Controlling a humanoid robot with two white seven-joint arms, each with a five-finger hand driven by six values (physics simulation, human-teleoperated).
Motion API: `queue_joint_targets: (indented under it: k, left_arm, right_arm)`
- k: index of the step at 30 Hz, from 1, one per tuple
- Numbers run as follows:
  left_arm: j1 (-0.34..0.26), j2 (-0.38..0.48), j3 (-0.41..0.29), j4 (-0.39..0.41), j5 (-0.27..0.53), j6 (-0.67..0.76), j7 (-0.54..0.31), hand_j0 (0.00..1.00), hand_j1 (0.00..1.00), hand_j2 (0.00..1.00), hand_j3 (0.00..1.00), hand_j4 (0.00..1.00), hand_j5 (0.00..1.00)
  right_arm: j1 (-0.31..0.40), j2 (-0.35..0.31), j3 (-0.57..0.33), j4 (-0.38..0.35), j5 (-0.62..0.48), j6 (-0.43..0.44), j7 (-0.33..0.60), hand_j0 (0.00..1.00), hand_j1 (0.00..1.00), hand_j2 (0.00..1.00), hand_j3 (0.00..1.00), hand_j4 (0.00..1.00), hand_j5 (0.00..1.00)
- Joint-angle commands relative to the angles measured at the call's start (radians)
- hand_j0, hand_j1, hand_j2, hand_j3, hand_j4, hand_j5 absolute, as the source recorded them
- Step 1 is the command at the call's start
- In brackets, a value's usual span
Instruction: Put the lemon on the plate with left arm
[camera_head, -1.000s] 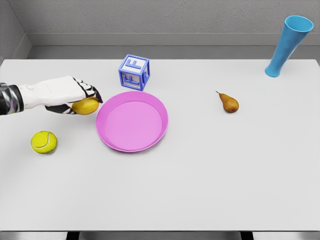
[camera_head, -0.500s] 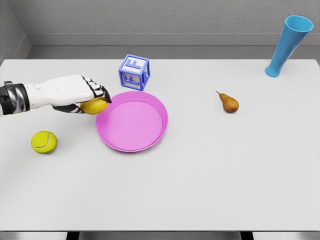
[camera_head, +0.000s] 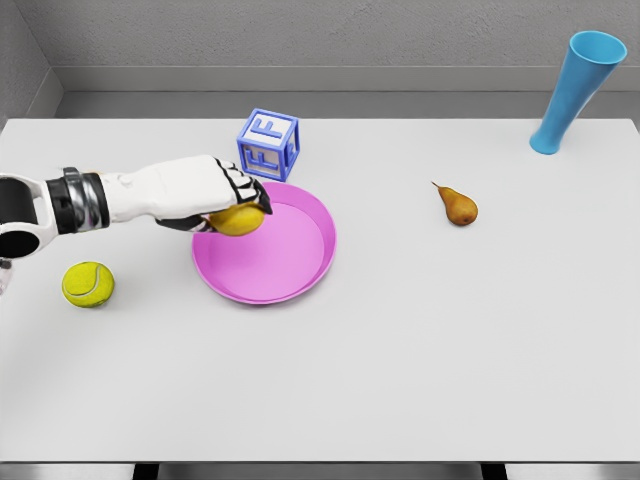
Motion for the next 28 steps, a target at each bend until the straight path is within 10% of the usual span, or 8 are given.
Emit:
queue_joint_targets:
  k: [1,6,10,16,23,28]
  left_arm:
    - [0.0,-0.032,-0.001,0.002,-0.017,0.003,-0.002,0.57,0.57,0.57,0.57,0.57,0.57]
    - [0.0,-0.05,-0.03,0.007,-0.034,0.003,-0.01,0.62,0.62,0.62,0.62,0.62,0.62]
    - [0.0,-0.041,-0.015,0.005,-0.023,0.003,-0.007,1.0,1.0,1.0,1.0,1.0,1.0]
    - [-0.006,-0.017,-0.012,-0.002,0.032,0.003,-0.001,1.0,1.0,1.0,1.0,1.0,1.0]
    - [0.005,0.296,0.047,-0.032,0.153,0.003,-0.002,1.0,1.0,1.0,1.0,1.0,1.0]
    - [0.029,0.358,0.045,-0.029,0.159,0.003,-0.002,1.0,1.0,1.0,1.0,1.0,1.0]
  right_arm:
    - [-0.002,0.0,0.0,0.001,0.001,0.0,0.0,1.0,1.0,1.0,1.0,1.0,1.0]
    - [-0.002,0.0,0.0,0.001,0.001,0.0,0.0,1.0,1.0,1.0,1.0,1.0,1.0]
    - [-0.002,0.0,0.0,-0.001,0.0,0.0,0.0,1.0,1.0,1.0,1.0,1.0,1.0]
    - [-0.002,0.0,0.0,0.001,0.001,0.0,0.0,1.0,1.0,1.0,1.0,1.0,1.0]
    - [-0.002,0.0,0.0,-0.001,0.0,0.0,0.0,1.0,1.0,1.0,1.0,1.0,1.0]
    - [-0.002,0.0,0.0,0.001,0.0,0.0,0.0,1.0,1.0,1.0,1.0,1.0,1.0]
